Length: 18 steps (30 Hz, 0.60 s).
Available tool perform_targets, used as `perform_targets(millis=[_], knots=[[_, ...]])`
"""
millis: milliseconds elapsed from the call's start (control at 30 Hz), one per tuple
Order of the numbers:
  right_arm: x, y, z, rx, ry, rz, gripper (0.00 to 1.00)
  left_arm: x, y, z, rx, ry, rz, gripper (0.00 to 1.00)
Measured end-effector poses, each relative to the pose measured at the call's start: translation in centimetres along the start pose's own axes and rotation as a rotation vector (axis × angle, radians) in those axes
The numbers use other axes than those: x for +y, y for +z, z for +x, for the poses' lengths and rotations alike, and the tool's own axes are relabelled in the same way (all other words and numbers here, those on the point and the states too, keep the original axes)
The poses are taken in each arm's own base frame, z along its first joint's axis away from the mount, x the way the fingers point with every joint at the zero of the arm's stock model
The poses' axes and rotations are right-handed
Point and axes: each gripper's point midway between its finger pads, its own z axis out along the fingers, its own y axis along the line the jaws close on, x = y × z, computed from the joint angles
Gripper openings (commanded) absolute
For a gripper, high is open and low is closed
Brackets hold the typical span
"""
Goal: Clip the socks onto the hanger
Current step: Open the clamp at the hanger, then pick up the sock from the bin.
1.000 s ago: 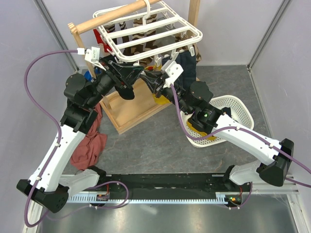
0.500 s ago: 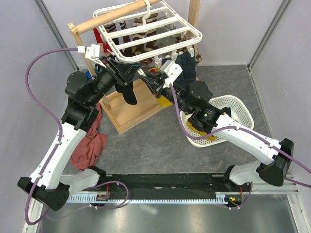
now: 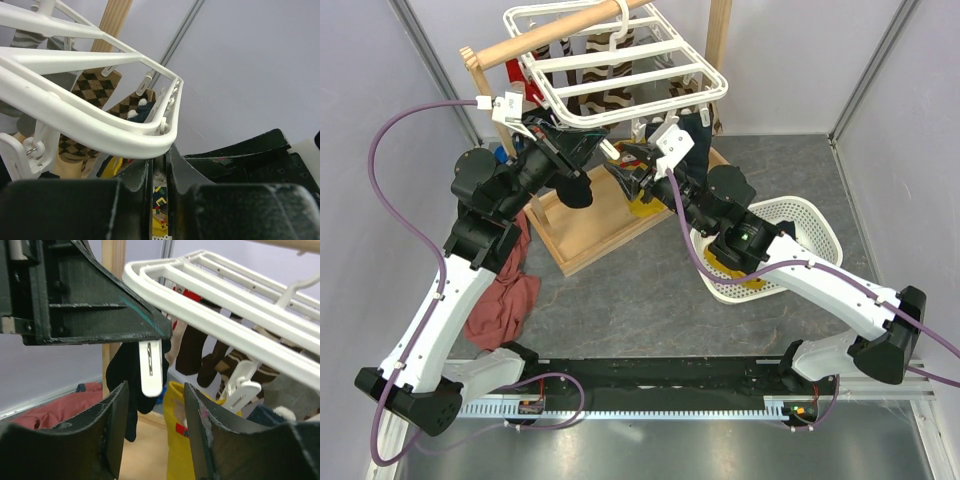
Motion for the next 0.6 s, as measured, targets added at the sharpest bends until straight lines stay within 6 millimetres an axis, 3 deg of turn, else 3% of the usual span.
perform_targets(millis=[233, 467, 600], knots=[[-1.7, -2.4, 1.2, 0.121, 0.005, 0.090, 0.71, 0.2, -0.1, 0.2, 0.010, 0.006, -0.007, 0.08], [-5.6, -9.5, 1.5, 0.290, 0.042, 0.298, 0.75, 0.3, -0.1, 0.3, 0.011, 0.006, -0.012, 0.08], [-7.6, -13.8, 4.1, 0.420, 0.077, 0.426, 0.75, 0.2, -0.1, 0.2, 0.010, 0.006, -0.013, 0.08]])
